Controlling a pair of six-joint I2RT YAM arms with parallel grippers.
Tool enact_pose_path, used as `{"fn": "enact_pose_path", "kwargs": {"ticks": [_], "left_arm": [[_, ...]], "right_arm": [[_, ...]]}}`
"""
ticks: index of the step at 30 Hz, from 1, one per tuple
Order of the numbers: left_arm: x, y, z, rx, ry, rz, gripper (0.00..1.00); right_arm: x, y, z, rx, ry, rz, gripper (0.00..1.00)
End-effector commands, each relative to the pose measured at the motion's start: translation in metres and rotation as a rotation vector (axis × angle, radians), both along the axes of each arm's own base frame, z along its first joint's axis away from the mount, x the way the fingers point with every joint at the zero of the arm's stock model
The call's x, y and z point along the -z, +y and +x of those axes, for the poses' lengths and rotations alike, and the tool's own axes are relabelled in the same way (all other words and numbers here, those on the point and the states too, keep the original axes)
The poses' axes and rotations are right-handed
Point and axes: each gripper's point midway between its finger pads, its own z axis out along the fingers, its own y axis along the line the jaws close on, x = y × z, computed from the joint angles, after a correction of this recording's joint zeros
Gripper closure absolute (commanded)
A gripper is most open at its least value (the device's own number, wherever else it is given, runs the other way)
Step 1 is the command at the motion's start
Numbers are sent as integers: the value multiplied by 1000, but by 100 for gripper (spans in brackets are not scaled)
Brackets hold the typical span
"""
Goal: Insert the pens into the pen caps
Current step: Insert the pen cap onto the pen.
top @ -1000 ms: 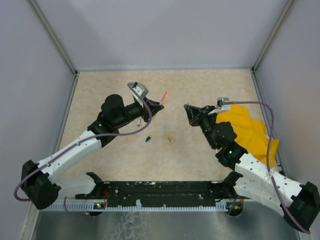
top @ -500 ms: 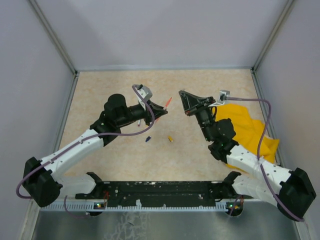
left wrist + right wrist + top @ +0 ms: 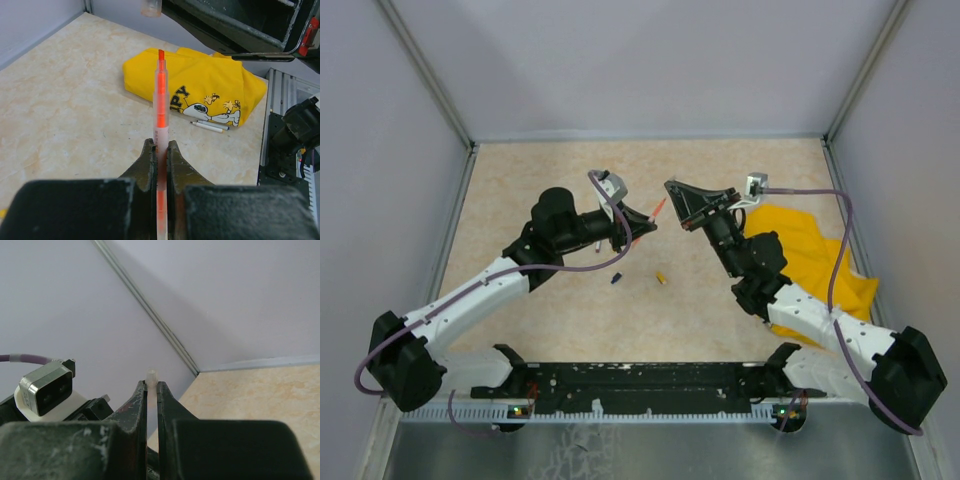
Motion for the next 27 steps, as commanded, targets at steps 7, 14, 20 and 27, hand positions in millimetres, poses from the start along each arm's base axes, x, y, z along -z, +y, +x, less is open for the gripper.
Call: {"fn": "enact_pose_path", "kwargs": {"ticks": [7, 14, 20, 27], "left_arm": [[-16, 0, 0, 3, -47, -29, 100], [-16, 2, 2, -10, -46, -31, 100], [-17, 2, 2, -15, -46, -35, 100], [-17, 2, 2, -14, -45, -37, 100]], "right_arm": [[-25, -9, -3, 28, -55, 34, 100], [-22, -11, -5, 34, -50, 17, 100], [-18, -14, -7, 39, -46, 2, 100], [-14, -13, -8, 32, -48, -14, 100]]}}
